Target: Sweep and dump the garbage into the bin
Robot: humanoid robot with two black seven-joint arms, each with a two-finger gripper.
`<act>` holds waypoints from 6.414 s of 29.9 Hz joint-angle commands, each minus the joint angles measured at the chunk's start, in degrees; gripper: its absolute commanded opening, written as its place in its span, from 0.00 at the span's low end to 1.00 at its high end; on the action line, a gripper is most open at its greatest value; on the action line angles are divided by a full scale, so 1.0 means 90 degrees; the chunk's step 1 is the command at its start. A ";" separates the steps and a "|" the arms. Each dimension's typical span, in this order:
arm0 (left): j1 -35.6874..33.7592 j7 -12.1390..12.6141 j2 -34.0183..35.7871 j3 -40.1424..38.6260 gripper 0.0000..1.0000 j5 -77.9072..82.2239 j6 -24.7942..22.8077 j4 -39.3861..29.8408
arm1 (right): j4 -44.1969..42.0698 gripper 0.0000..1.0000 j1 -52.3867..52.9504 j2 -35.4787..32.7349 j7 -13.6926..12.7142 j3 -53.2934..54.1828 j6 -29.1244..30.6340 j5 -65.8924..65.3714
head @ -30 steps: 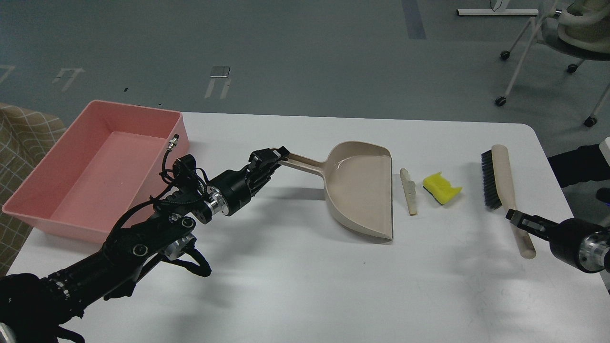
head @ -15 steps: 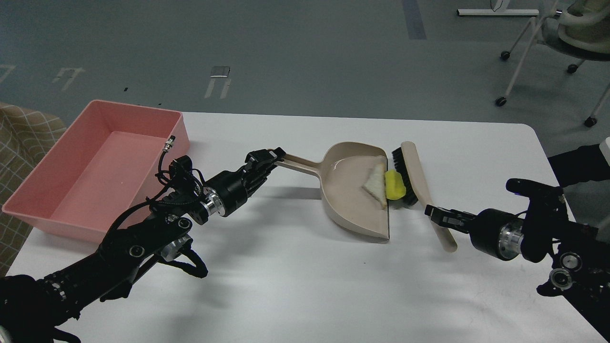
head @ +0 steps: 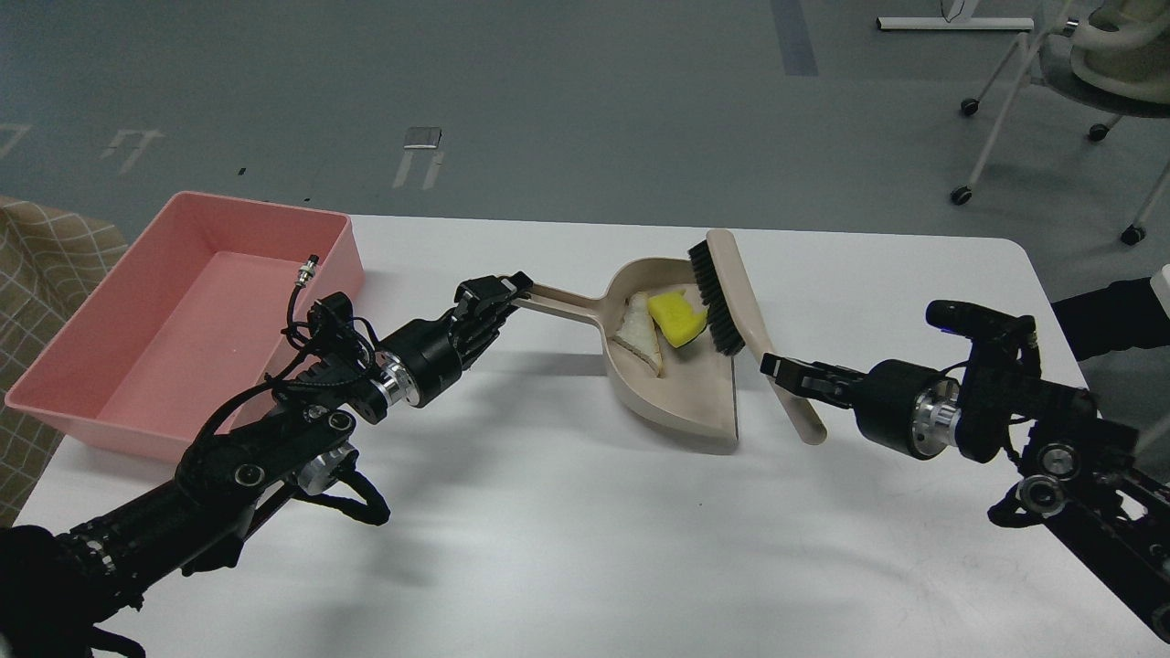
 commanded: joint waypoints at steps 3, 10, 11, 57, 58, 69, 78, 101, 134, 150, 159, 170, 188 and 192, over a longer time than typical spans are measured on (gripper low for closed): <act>-0.0028 -0.0094 0.0040 -0.0025 0.14 -0.0691 0.0000 -0.0008 | 0.0046 0.05 -0.0145 -0.0642 0.0004 0.0423 0.0000 0.0694; -0.0048 -0.0103 0.0059 -0.0454 0.14 -0.0985 -0.0030 -0.0028 | -0.0109 0.06 -0.0408 -0.0936 0.0004 0.0922 0.0000 0.0900; -0.0058 -0.0103 0.0078 -0.0503 0.14 -0.0985 -0.0039 -0.0037 | -0.0139 0.06 -0.0448 -0.0946 0.0004 0.0961 0.0000 0.0900; 0.0489 -0.0256 0.6416 -0.1265 0.15 -0.0605 -0.2428 0.1144 | -0.1028 0.06 -0.1034 -0.0985 0.0160 0.1440 0.0000 0.1114; 0.0499 -0.0256 0.6426 -0.1265 0.15 -0.0353 -0.2428 0.1144 | -0.1018 0.06 -0.1044 -0.0985 0.0170 0.1449 0.0000 0.1124; -0.0691 -0.0256 0.7049 -0.1285 0.16 0.1670 -0.2428 -0.0240 | -0.1008 0.06 -0.1474 -0.0975 0.0297 0.1928 0.0000 0.1359; -0.0790 -0.0256 0.7178 -0.1323 0.18 0.2268 -0.2428 -0.0702 | -0.0940 0.06 -0.1473 -0.0770 0.0287 0.1987 0.0000 0.1359; -0.1670 0.0902 0.1888 -0.1197 0.19 -0.0458 -0.1749 0.0080 | -0.0901 0.09 -0.1727 -0.1921 0.0248 0.2182 0.0000 0.1300; -0.0224 0.0893 -0.0078 0.0239 0.61 -0.0545 -0.0430 -0.0028 | -0.0393 0.11 -0.1229 -0.2059 0.0239 0.0610 0.0000 0.0343; -0.0243 0.1137 0.0644 0.0151 0.98 -0.0672 -0.0537 -0.0301 | -0.0383 0.35 -0.1268 -0.1991 0.0229 0.0541 0.0000 0.0343; -0.0253 0.1127 0.0879 0.0131 0.98 -0.0936 -0.0567 -0.0301 | -0.0393 0.49 -0.1239 -0.1981 0.0229 0.0600 0.0000 0.0343; -0.0653 0.1117 0.2099 -0.0249 0.98 -0.2078 -0.0703 -0.0877 | -0.0159 1.00 -0.1190 -0.1493 0.0219 0.2717 0.0000 0.0450; -0.0127 0.0990 0.2999 -0.3129 0.98 -0.3414 -0.1153 -0.0858 | -0.0899 1.00 -0.0634 0.2674 0.0278 0.5287 0.0000 0.3210; 0.0206 0.0990 0.2940 -0.3511 0.98 -0.4001 -0.1279 -0.0409 | -0.1281 1.00 -0.0643 0.2970 0.0278 0.5278 0.0000 0.4618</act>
